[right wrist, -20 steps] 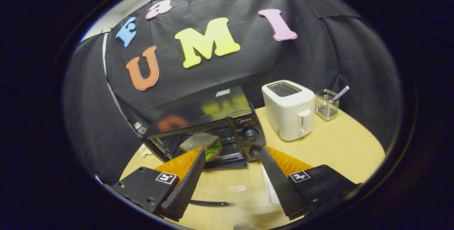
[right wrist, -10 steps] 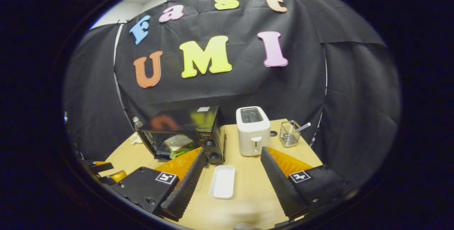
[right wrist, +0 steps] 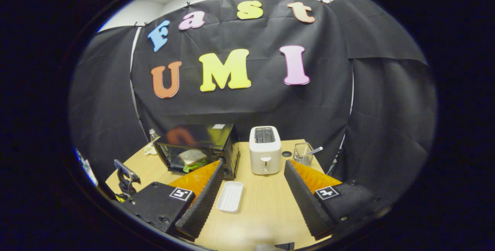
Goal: Open the electric oven with the left hand, put the food in, and close the electric oven.
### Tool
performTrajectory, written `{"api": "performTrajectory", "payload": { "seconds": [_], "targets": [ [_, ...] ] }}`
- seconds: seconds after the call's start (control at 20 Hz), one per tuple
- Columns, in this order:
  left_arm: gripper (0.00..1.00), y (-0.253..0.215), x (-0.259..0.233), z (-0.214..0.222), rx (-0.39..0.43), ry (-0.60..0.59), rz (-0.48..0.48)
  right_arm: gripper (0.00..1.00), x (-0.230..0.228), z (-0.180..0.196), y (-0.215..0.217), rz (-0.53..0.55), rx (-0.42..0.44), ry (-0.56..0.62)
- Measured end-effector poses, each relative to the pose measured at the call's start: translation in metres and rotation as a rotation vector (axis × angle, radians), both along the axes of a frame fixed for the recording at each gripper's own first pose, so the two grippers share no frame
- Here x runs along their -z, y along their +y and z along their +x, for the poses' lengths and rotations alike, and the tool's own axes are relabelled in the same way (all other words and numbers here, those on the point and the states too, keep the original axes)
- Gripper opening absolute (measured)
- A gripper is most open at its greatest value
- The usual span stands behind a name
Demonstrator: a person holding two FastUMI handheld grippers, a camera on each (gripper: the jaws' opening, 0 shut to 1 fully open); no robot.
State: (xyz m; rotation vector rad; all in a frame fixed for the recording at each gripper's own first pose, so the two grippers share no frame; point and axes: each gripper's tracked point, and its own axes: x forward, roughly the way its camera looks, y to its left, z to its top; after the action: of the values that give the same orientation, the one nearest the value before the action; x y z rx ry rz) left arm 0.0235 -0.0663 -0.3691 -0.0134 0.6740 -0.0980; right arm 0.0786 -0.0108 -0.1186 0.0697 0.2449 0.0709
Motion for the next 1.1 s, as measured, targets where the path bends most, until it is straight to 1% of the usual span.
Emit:
{"api": "performTrajectory", "payload": {
  "seconds": [0.2, 0.35, 0.45, 0.5, 0.55, 0.65, 0.85, 1.1],
  "targets": [
    [0.93, -0.009, 0.016, 0.016, 0.007, 0.013, -0.008, 1.0, 0.0, -0.012, -0.021, -0.021, 0.037, 0.015],
    [0.93, -0.009, 0.03, 0.024, -0.011, 0.048, -0.02, 1.0, 0.006, -0.017, -0.033, -0.015, 0.065, 0.035],
    [0.93, -0.004, 0.038, 0.029, -0.019, 0.066, -0.006, 1.0, 0.01, -0.019, -0.037, -0.015, 0.076, 0.044],
    [0.93, -0.004, 0.042, 0.031, -0.02, 0.072, -0.009, 0.89, 0.01, -0.019, -0.039, -0.012, 0.08, 0.047],
    [0.93, -0.003, 0.041, 0.036, -0.022, 0.066, -0.01, 1.0, 0.011, -0.018, -0.041, -0.012, 0.083, 0.051],
    [0.94, -0.002, 0.04, 0.044, -0.02, 0.061, -0.009, 1.0, 0.013, -0.017, -0.041, -0.014, 0.083, 0.057],
    [0.93, -0.003, 0.034, 0.046, -0.019, 0.048, -0.009, 1.0, 0.01, -0.012, -0.041, -0.016, 0.075, 0.053],
    [0.93, 0.002, -0.004, 0.059, -0.025, -0.008, -0.035, 1.0, 0.004, -0.004, -0.037, 0.005, 0.061, 0.04]
  ]
}}
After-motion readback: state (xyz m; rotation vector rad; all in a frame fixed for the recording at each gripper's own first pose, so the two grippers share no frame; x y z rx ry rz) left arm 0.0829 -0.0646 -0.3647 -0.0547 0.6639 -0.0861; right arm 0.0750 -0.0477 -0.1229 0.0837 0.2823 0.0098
